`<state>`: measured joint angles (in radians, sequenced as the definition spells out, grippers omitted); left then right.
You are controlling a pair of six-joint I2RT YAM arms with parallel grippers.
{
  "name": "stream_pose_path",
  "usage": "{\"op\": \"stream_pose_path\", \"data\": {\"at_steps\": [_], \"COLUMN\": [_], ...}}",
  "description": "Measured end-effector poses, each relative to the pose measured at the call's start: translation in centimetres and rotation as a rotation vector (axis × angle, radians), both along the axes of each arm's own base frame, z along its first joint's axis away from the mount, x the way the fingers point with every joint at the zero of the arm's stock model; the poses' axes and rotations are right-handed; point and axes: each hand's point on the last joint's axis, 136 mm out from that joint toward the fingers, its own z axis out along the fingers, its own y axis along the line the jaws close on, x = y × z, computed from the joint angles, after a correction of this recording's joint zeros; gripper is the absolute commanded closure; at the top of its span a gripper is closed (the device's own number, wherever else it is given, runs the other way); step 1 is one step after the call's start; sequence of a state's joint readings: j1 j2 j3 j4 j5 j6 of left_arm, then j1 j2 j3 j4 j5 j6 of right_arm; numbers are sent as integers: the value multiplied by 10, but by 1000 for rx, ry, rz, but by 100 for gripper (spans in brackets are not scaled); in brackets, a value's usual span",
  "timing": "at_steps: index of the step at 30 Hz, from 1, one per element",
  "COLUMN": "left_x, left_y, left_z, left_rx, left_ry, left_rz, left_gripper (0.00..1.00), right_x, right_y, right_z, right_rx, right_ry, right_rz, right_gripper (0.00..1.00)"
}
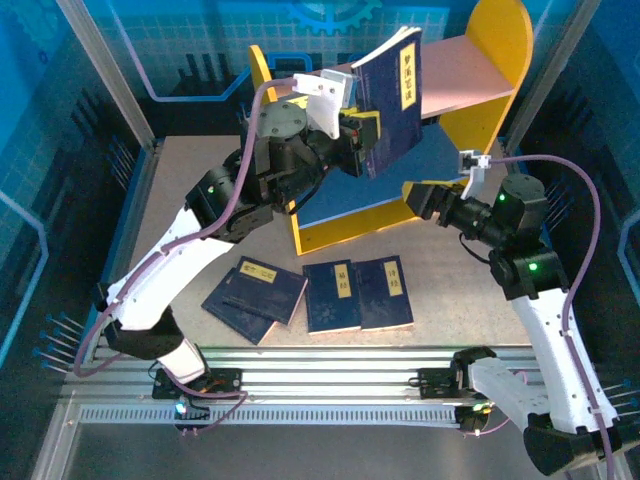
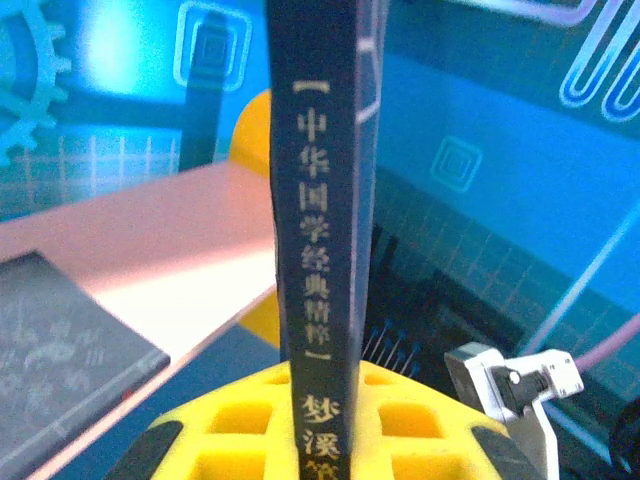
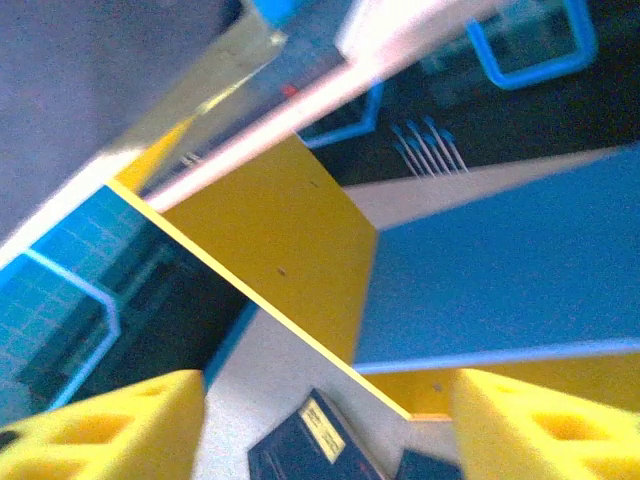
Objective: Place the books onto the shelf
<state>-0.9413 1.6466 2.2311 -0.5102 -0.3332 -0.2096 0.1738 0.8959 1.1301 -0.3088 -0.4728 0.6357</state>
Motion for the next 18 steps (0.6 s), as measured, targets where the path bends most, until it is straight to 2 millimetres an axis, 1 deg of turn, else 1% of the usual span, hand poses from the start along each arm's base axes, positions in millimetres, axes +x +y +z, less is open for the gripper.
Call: {"op": "stream_pose_path", "data": {"at_steps": [4,9,13,18], "left_x": [7,10,11,11], "left_y": [-9,-13,-11,-8], "left_z": [9,13,24,32], "left_rx": [-35,-58,-98,-132], "left_ry": [-33,-49,-71,-96], "left_rz": [2,2,4,9], "left_gripper": [100,100,100,100], "right_x": [8,15,20,24], "right_y": [9,23,29,34], "right_z": [26,43,53,66], "right_rx": [121,201,251,312], "right_ry": [-48,-80,-94,-117], "right_rz": [33,76,94,115], "right_gripper": [18,15,19,24]}}
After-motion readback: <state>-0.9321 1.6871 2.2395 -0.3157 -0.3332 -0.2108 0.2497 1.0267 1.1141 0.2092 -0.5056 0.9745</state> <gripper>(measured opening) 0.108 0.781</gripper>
